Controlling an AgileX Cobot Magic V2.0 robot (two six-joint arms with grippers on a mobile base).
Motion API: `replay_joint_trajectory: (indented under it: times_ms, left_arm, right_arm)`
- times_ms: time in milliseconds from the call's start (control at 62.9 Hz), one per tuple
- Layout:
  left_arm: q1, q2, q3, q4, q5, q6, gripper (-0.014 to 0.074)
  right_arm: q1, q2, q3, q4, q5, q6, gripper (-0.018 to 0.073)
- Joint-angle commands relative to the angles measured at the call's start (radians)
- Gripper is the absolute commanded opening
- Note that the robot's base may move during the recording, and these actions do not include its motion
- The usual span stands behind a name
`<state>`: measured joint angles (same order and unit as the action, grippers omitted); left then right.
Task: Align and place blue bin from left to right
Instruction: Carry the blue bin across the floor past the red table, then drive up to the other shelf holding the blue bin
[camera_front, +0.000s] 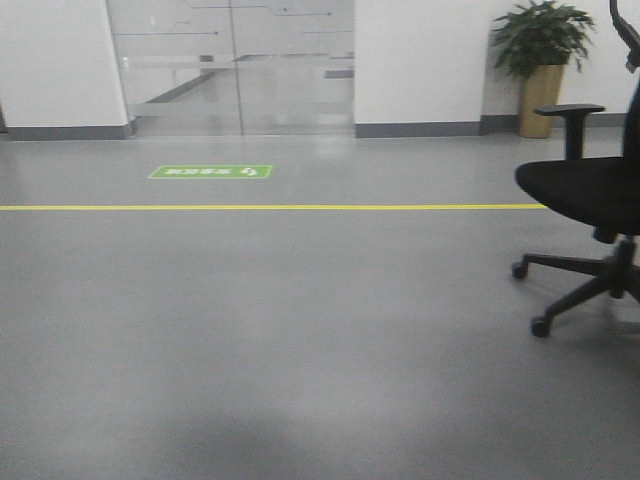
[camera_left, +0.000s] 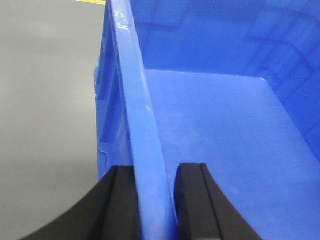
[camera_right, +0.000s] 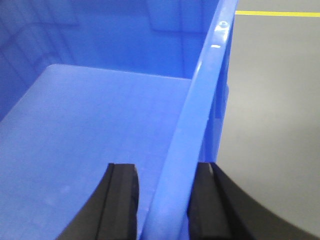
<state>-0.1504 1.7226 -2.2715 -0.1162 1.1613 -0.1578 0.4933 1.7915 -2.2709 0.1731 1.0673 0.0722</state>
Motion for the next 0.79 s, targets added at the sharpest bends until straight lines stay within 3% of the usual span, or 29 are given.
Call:
replay_joint_trajectory:
  times_ms: [0, 779]
  left_arm:
    - [-0.012, -0.029, -0.018, -0.080, -0.082, 0.026, -0.0111]
    - [-0.012, -0.029, -0.018, -0.080, -0.082, 0.026, -0.0111]
  right_arm:
    - [0.008, -0.018, -0.012, 0.030, -0.178, 0.000, -0.0153]
    - [0.008, -0.018, -0.012, 0.030, -0.178, 0.000, -0.0153]
